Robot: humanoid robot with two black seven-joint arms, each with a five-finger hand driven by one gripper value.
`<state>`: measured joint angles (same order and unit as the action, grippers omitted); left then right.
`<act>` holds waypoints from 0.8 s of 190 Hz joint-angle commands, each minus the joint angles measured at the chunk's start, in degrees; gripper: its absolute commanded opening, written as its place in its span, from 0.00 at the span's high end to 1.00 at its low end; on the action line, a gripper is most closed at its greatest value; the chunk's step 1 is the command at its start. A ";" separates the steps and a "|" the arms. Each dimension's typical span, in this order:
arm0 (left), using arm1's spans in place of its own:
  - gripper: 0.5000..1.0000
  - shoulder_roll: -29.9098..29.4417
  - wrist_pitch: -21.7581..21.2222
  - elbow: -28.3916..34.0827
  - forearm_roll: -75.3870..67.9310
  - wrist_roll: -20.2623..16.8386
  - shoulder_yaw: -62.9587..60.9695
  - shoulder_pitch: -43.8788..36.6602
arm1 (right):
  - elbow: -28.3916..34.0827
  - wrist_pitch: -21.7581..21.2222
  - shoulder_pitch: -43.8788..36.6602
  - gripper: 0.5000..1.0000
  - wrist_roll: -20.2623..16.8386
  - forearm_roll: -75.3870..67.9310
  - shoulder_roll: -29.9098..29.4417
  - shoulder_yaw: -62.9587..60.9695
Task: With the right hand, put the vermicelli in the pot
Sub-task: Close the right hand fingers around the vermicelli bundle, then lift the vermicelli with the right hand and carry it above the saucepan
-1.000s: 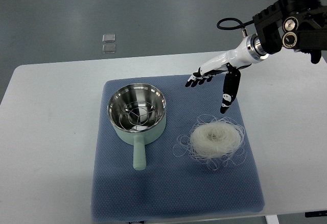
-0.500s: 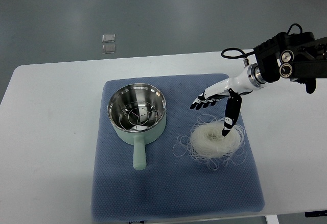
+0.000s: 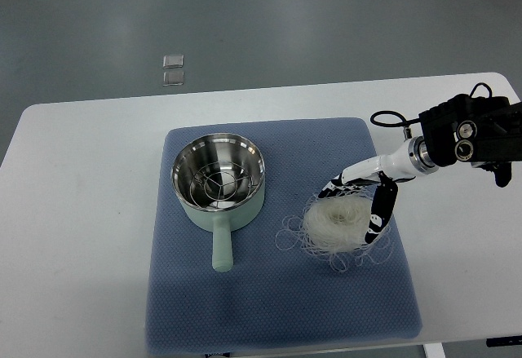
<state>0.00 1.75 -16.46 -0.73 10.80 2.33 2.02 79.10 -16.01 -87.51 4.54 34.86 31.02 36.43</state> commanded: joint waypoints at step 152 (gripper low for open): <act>0.00 0.00 0.01 0.02 -0.06 0.01 -0.14 0.00 | -1.40 8.98 5.86 1.00 1.09 8.38 2.73 -1.89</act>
<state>0.00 1.76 -16.43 -0.80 10.81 2.19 2.02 77.33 -6.68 -80.15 5.33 43.42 32.86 35.04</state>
